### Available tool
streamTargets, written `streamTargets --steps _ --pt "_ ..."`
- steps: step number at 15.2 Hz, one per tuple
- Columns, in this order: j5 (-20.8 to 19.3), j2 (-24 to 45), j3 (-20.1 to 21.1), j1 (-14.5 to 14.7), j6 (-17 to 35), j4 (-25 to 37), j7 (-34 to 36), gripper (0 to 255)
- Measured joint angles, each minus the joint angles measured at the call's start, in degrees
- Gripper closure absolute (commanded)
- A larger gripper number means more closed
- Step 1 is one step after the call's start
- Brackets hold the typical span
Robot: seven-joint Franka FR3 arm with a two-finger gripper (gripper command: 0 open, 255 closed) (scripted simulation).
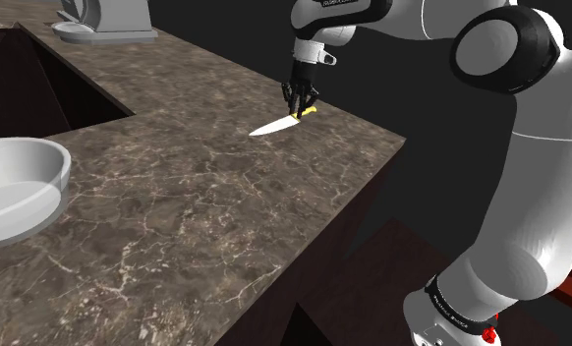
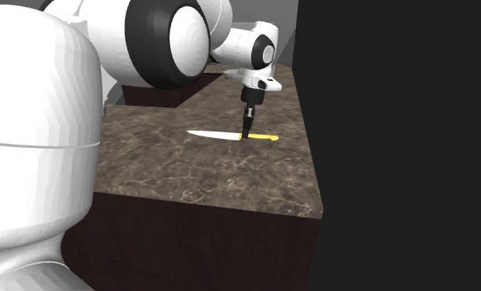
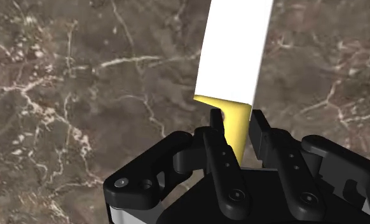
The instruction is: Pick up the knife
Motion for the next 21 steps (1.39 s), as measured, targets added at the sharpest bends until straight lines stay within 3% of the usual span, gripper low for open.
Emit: streamTargets --steps 9,21 --pt "-0.01 -0.2 -0.01 -0.03 -0.78 0.57 0.06 255" --pt "-0.1 -0.4 0.02 -0.13 -9.71 9.36 0.98 255"
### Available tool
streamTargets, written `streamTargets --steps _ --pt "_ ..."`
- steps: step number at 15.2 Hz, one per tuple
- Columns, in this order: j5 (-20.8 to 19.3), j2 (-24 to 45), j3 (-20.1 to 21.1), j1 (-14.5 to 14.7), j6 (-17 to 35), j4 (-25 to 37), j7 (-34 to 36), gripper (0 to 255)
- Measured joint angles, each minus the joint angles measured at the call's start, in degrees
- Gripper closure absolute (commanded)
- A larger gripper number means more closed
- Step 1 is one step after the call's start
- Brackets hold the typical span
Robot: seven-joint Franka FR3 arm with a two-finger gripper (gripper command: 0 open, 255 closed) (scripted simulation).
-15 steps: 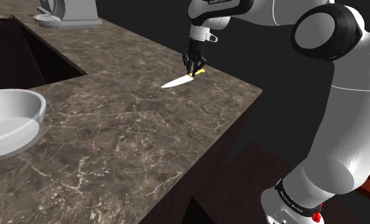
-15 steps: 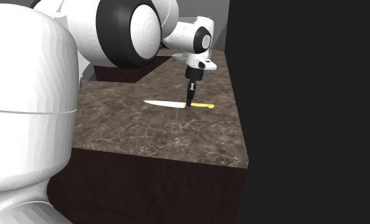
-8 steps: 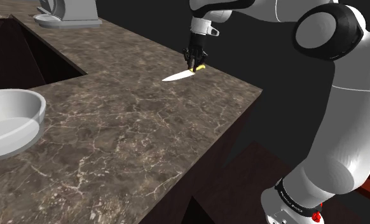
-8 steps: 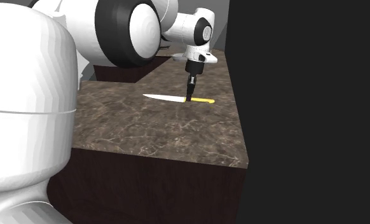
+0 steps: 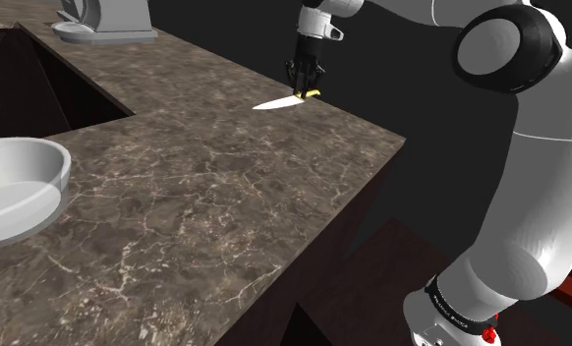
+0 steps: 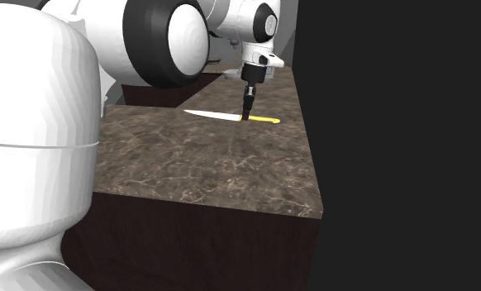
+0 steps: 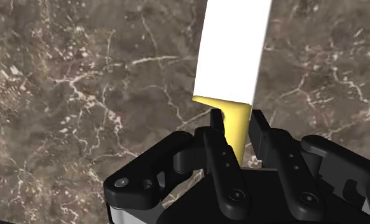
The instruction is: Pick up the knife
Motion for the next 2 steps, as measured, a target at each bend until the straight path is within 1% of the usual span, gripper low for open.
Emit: streamTargets --steps 2 --pt "-0.02 0.29 0.04 0.08 -1.26 1.58 0.26 255"
